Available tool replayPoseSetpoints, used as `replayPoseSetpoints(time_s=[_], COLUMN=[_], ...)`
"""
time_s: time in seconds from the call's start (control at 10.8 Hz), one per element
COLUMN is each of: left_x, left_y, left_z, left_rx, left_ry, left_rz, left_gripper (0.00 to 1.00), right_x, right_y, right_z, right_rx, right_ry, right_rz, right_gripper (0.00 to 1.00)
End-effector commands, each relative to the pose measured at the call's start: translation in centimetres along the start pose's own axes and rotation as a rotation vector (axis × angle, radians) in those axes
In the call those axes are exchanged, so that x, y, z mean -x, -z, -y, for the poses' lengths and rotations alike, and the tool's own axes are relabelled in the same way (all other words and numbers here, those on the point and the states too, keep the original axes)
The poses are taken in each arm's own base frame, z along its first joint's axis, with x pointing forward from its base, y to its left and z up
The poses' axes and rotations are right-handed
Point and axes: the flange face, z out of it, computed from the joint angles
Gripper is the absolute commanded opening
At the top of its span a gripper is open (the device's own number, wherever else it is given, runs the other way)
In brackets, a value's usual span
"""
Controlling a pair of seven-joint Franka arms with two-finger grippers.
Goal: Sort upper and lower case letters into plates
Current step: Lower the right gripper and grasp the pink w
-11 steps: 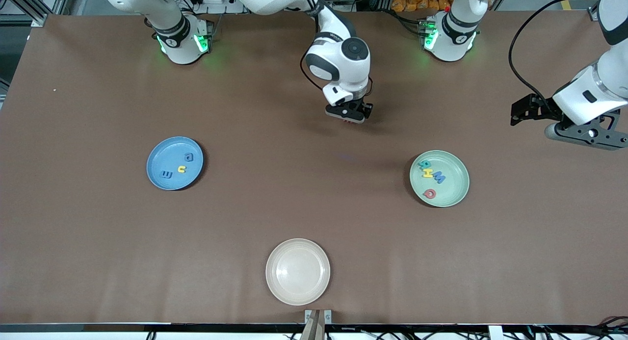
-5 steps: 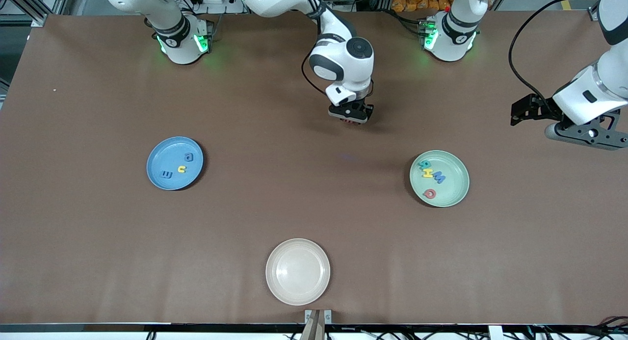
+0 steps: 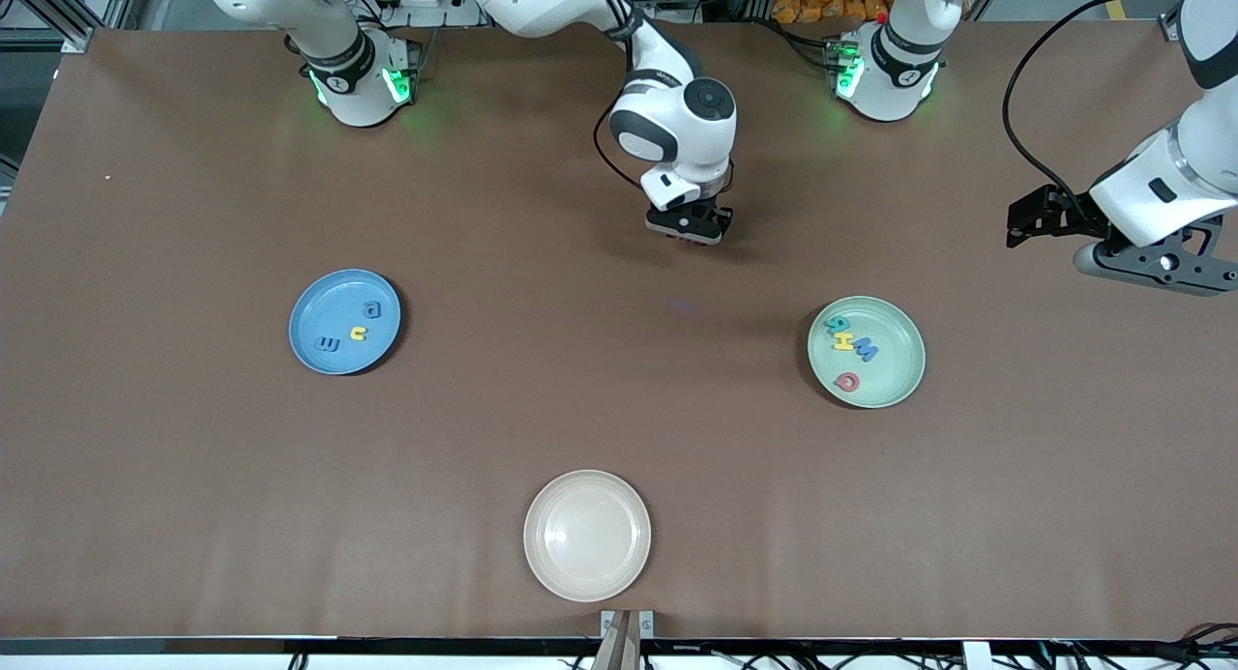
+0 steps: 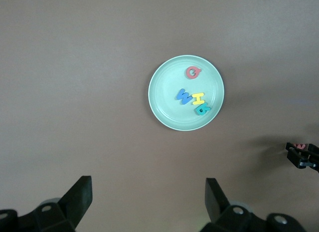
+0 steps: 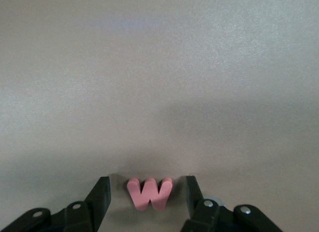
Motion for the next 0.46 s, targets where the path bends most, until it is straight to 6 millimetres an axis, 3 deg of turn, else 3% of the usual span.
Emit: replayPoseSetpoints(time_s=[0.0,0.18,0.37], left_x=[0.39,0.39,0.37], left_y=[0.51,0.59,0.58], left_z=[0.16,0.15,0.08], left_rx=[-0.012,-0.011,-0.013], left_ry=[-0.026,-0.025,-0.026], left_rz=[-0.015,-0.017,-0.017], left_gripper=[1.0,1.0,1.0], right_x=[0.21,0.24,0.18], right_y=[-0.66,-1.11,-0.94], right_z=[0.4,0.29,0.36], right_rx=[0.008,0.015,0.013], right_ry=[-0.009,-0.003,0.011], right_rz=[-0.023,-0.024,-0.031], right_gripper=[0.67,0.54,0.18])
